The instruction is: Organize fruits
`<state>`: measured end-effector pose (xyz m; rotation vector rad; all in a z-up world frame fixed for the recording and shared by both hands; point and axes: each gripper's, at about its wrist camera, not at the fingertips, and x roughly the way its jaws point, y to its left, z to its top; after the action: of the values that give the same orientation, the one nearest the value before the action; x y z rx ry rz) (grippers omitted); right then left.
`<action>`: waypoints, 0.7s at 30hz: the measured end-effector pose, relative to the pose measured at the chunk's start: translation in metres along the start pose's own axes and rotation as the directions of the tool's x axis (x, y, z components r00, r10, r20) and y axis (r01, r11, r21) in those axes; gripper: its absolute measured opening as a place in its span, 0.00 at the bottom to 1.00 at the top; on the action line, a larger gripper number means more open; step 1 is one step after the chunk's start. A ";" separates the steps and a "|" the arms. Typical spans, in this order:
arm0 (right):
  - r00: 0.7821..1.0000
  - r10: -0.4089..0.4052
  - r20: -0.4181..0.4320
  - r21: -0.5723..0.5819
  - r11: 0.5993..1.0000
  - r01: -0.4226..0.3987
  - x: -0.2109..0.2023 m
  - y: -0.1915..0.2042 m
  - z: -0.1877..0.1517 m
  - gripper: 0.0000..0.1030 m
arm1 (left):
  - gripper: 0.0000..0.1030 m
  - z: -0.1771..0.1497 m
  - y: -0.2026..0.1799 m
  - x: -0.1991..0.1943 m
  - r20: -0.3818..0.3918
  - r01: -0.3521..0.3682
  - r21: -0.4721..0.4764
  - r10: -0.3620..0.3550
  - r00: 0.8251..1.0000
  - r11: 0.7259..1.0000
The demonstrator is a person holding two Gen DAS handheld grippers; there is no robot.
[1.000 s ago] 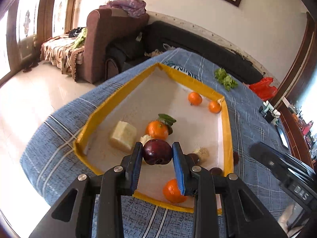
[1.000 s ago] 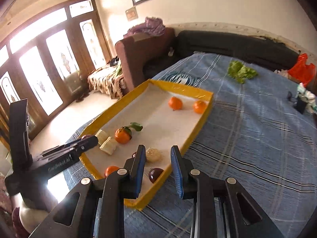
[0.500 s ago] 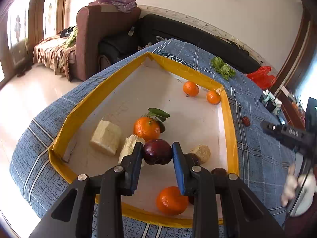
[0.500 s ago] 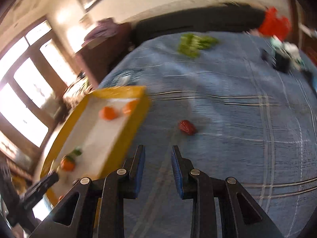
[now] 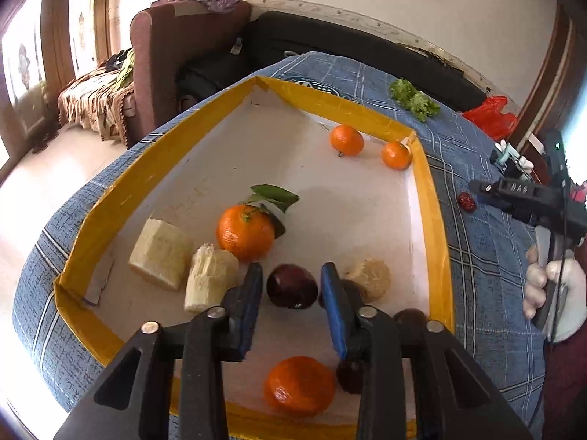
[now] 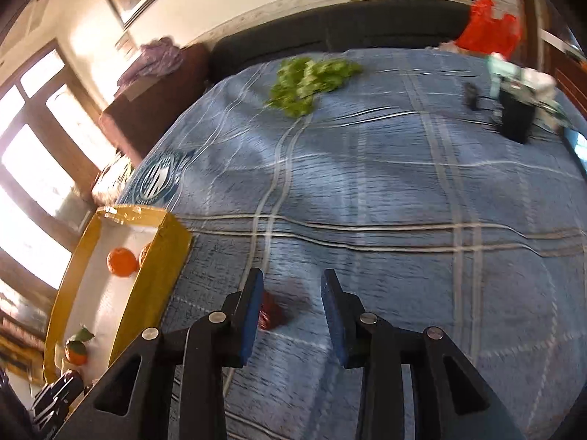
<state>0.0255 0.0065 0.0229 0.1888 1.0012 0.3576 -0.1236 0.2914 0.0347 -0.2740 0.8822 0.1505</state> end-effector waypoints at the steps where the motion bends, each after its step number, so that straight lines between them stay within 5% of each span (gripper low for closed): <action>1: 1.000 -0.001 -0.012 -0.016 1.000 0.001 0.004 0.003 -0.001 0.35 | 0.43 0.002 0.002 -0.002 0.006 0.003 -0.007 -0.003 1.000 1.000; 7: 0.999 -0.048 -0.018 -0.099 0.994 0.046 0.013 0.023 -0.016 0.34 | 0.55 0.009 0.003 -0.017 0.051 0.028 -0.021 -0.027 0.998 0.999; 8: 0.998 -0.061 -0.012 -0.113 0.992 0.059 0.012 0.027 -0.018 0.24 | 0.55 0.010 0.002 -0.019 0.055 0.032 -0.021 -0.030 0.998 0.999; 12: 0.998 -0.059 0.008 -0.128 0.990 0.059 0.001 0.039 -0.022 0.21 | 0.56 0.014 0.010 -0.032 0.086 0.043 -0.043 -0.040 0.996 0.998; 17: 0.996 0.077 0.051 -0.177 0.982 -0.067 -0.035 0.083 -0.025 0.22 | 0.60 0.019 0.032 -0.049 0.129 0.043 -0.100 -0.030 0.991 0.994; 21: 0.984 0.177 -0.016 -0.274 0.946 -0.175 -0.036 0.135 -0.043 0.22 | 0.62 0.017 0.046 -0.056 0.141 0.034 -0.130 -0.015 0.990 0.991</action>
<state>-0.0564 0.1171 0.0711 0.0279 0.9178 0.6541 -0.1570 0.3394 0.0803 -0.3928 0.7304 0.2031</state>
